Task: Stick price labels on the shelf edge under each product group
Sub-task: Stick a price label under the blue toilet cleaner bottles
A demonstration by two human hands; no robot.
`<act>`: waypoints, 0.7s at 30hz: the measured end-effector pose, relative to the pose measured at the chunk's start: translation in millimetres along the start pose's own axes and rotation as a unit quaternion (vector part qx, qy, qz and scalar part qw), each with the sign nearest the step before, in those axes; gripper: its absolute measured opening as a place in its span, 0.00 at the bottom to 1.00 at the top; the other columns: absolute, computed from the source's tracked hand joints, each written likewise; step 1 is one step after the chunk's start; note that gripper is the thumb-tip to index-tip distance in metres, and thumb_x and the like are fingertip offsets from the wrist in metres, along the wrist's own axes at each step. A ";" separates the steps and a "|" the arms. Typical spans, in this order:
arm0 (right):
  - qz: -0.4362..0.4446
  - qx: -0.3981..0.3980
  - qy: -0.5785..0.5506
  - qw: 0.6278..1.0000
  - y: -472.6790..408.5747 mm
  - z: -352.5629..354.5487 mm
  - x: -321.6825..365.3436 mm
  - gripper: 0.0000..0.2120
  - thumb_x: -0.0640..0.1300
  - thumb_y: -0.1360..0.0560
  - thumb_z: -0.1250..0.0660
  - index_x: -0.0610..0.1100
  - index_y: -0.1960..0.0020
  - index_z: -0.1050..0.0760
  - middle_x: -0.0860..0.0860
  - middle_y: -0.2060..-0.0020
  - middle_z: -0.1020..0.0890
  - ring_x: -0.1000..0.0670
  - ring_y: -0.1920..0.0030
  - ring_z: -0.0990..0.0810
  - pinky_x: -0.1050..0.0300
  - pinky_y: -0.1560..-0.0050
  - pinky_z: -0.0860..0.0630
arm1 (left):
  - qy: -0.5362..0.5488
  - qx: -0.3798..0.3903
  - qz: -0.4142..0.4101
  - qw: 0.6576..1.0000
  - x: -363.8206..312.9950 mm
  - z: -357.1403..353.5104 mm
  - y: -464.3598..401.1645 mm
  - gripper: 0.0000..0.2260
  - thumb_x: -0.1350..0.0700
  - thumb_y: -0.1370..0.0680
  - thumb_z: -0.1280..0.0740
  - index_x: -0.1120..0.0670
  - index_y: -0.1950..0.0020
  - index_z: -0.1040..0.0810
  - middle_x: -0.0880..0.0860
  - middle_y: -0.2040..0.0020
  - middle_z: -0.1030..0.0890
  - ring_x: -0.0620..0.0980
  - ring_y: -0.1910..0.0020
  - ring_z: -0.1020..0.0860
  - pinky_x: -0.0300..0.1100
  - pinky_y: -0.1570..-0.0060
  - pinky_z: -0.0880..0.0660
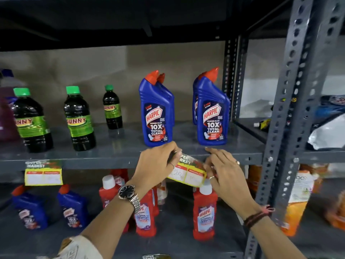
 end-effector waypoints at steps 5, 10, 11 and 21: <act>-0.056 -0.050 -0.063 0.995 -8.2 9.4 -5.0 0.04 0.44 0.22 0.40 0.46 0.50 0.27 0.54 0.56 0.23 0.51 0.55 0.23 0.58 0.58 0.30 | 0.059 -0.020 0.055 0.997 12.2 0.4 9.5 0.09 0.43 0.21 0.44 0.45 0.54 0.30 0.39 0.63 0.20 0.37 0.66 0.23 0.37 0.70 0.30; -0.024 -0.024 -0.074 0.997 -4.6 6.8 -4.4 0.07 0.50 0.25 0.37 0.47 0.52 0.25 0.52 0.47 0.19 0.51 0.45 0.24 0.57 0.48 0.30 | 0.064 0.009 0.027 0.998 15.8 -6.3 26.9 0.08 0.44 0.24 0.35 0.46 0.56 0.21 0.39 0.37 0.22 0.35 0.37 0.29 0.42 0.31 0.37; -0.021 -0.019 -0.068 0.997 -4.3 6.1 -3.8 0.09 0.52 0.26 0.36 0.47 0.51 0.24 0.52 0.46 0.20 0.51 0.43 0.25 0.57 0.46 0.30 | 0.067 0.009 0.027 0.997 14.9 -7.4 28.6 0.08 0.44 0.24 0.35 0.46 0.55 0.21 0.39 0.36 0.23 0.36 0.35 0.31 0.42 0.29 0.41; 0.019 0.037 -0.066 0.997 -3.3 5.6 -14.6 0.05 0.48 0.28 0.29 0.47 0.55 0.21 0.51 0.38 0.22 0.52 0.38 0.30 0.56 0.44 0.34 | 0.135 -0.026 0.078 0.987 12.9 -11.5 30.5 0.08 0.43 0.23 0.37 0.45 0.56 0.22 0.40 0.39 0.21 0.36 0.37 0.28 0.32 0.34 0.45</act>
Point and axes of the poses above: each hand's wrist, its own y-axis away from the middle knuckle, its own z-axis out of the back of the hand, x = y × z, the point moved 3 cm from there along -y, towards the middle knuckle
